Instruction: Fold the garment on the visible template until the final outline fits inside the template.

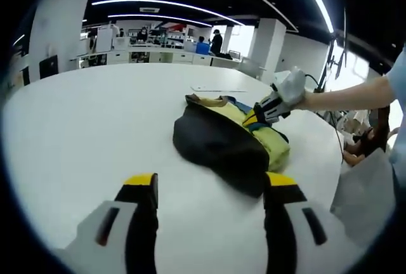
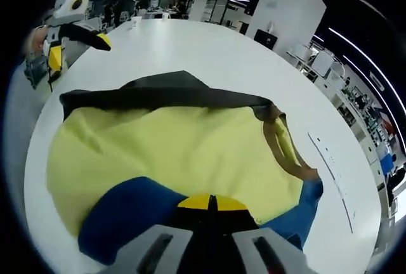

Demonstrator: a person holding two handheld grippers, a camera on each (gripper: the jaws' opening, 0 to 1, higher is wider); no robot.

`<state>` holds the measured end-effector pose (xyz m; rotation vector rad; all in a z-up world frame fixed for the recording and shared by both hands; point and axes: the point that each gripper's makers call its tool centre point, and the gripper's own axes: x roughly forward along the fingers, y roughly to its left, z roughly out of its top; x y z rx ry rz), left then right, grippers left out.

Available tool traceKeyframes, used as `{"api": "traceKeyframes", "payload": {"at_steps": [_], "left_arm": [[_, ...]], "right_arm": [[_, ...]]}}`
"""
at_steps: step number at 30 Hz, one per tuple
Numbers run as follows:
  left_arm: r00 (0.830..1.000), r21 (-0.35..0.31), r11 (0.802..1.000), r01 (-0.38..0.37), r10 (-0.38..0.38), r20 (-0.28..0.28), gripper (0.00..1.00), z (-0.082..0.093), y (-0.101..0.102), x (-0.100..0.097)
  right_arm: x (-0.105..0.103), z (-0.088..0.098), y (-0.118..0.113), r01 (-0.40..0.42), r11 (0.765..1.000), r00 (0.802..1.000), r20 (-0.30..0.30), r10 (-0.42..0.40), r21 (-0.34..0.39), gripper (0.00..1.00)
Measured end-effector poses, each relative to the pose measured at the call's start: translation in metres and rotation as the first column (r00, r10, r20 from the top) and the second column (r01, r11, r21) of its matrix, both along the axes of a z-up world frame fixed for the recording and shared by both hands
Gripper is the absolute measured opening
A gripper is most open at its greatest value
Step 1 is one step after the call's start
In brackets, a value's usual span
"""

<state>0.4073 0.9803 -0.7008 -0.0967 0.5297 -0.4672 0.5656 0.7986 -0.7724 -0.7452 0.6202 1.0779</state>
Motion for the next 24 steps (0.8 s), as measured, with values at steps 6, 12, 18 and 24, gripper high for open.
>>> {"api": "traceKeyframes", "payload": {"at_steps": [6,12,18,24], "left_arm": [[1.000,-0.004,1.000,0.003,-0.003,0.001,0.64,0.000,-0.001,-0.001],[1.000,-0.008,1.000,0.002,-0.002,0.006,0.64,0.002,-0.001,-0.001],[1.000,0.000,1.000,0.016,-0.016,0.007,0.65,0.003,-0.004,-0.002],[0.999,0.003,0.999,0.034,-0.034,0.012,0.65,0.006,-0.006,0.000]], "right_arm": [[0.001,0.007,0.000,0.011,1.000,1.000,0.022,-0.012,0.010,0.00],[0.003,0.037,-0.006,0.099,0.982,0.994,0.032,-0.106,0.158,0.00],[0.001,0.056,-0.017,0.140,0.959,0.989,0.019,-0.149,0.244,0.17],[-0.017,0.067,-0.028,0.149,0.945,0.988,-0.010,-0.153,0.292,0.32]]}}
